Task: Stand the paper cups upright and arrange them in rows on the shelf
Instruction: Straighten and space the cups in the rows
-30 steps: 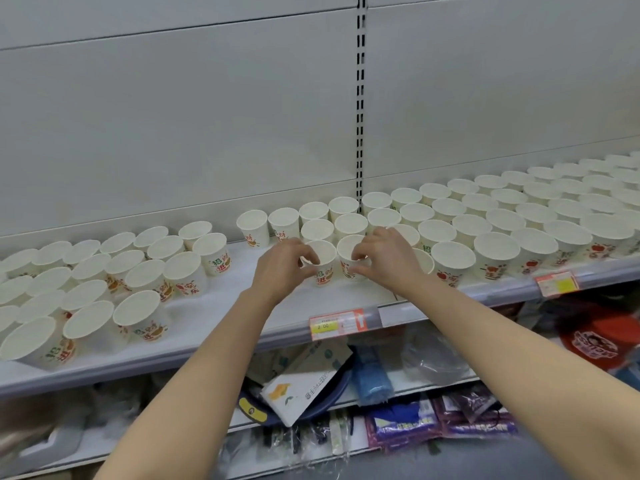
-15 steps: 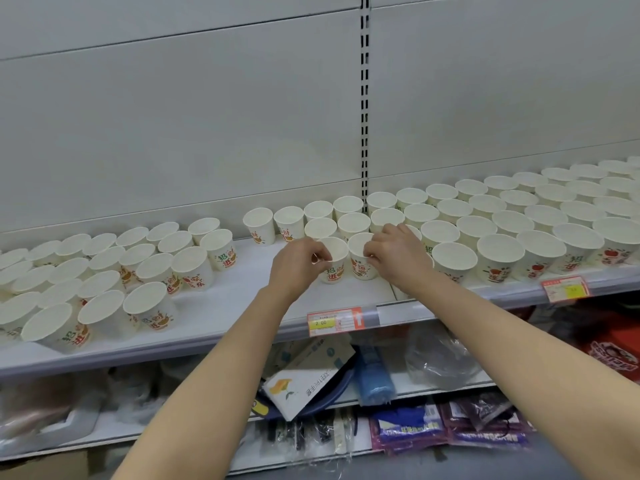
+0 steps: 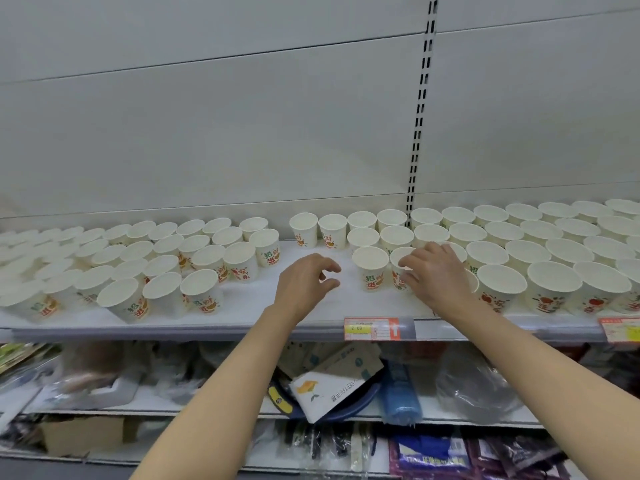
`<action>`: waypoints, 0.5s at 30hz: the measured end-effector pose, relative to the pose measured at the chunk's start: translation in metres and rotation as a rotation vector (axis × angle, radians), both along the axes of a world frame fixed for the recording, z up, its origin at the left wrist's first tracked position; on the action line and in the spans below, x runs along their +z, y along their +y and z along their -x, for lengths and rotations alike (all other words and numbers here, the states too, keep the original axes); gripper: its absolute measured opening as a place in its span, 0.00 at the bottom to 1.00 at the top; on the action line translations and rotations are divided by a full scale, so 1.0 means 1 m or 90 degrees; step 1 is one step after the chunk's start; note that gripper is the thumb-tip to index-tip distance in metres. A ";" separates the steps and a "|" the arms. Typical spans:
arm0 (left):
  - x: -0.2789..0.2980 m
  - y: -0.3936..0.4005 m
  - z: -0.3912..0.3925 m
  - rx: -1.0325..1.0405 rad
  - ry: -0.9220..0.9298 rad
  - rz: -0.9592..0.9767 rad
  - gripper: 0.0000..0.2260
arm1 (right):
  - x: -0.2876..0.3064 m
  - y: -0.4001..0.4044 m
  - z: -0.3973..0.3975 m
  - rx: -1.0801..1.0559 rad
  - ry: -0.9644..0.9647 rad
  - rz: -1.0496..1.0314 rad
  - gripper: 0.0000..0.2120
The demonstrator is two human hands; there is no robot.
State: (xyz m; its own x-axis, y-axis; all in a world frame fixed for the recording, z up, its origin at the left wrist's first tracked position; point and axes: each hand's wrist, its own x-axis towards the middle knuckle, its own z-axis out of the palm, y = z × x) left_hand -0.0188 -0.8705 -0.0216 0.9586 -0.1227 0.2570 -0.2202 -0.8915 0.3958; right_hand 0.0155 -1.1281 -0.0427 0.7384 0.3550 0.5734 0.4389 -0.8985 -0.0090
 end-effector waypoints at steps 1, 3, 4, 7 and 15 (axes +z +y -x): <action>-0.001 0.010 0.004 0.015 -0.002 -0.006 0.09 | 0.001 0.006 0.002 0.007 -0.017 -0.012 0.09; -0.005 0.031 0.011 0.056 -0.008 -0.022 0.09 | 0.001 0.021 0.009 0.035 -0.044 -0.036 0.09; -0.007 0.043 0.013 0.082 -0.017 -0.033 0.09 | 0.001 0.030 0.012 0.050 -0.053 -0.045 0.08; -0.011 0.089 0.024 0.197 -0.109 -0.081 0.09 | -0.005 0.060 0.020 0.082 -0.063 -0.067 0.07; -0.016 0.206 0.048 0.297 -0.042 -0.234 0.13 | -0.015 0.161 0.017 0.130 0.019 -0.111 0.06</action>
State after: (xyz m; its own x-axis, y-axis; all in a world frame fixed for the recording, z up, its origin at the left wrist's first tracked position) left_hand -0.0667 -0.6649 -0.0372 0.9161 0.2147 0.3386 0.2135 -0.9761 0.0413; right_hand -0.0017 -0.9670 -0.0575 0.6793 0.3957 0.6180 0.6080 -0.7751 -0.1720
